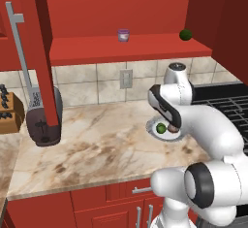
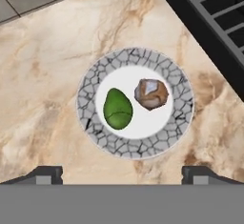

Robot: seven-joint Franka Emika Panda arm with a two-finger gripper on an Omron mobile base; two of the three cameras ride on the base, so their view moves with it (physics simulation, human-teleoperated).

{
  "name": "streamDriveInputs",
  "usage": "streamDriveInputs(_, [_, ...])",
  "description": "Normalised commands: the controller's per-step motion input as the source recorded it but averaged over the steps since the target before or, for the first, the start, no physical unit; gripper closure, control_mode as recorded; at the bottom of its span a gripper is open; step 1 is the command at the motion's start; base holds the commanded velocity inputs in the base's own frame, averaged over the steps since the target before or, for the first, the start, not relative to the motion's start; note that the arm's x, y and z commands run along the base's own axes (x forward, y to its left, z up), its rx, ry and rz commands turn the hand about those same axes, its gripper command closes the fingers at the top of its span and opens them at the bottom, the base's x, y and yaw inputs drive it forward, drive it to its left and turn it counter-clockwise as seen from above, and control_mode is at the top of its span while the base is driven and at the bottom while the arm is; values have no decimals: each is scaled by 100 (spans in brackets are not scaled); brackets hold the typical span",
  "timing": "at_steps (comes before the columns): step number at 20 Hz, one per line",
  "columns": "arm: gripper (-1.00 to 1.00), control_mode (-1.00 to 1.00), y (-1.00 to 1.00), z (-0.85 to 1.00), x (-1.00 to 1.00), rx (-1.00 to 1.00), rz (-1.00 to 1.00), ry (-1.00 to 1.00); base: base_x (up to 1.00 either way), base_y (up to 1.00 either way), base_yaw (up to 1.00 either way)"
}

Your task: Pick the avocado and bread from the counter and place them on the plate. Then pick the jam from the cabinet and place it next to the plate. Lastly close the cabinet door.

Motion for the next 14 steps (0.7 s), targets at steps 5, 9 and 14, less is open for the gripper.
streamDriveInputs(5, [-100, -100, 36, 53, -32, -2, 6, -4, 0, 0, 0])
streamDriveInputs(9, [-100, -100, 24, 44, -36, 0, 15, -9, 0, 0, 0])
streamDriveInputs(14, [-100, -100, 21, 46, -39, 0, 21, -13, 0, 0, 0])
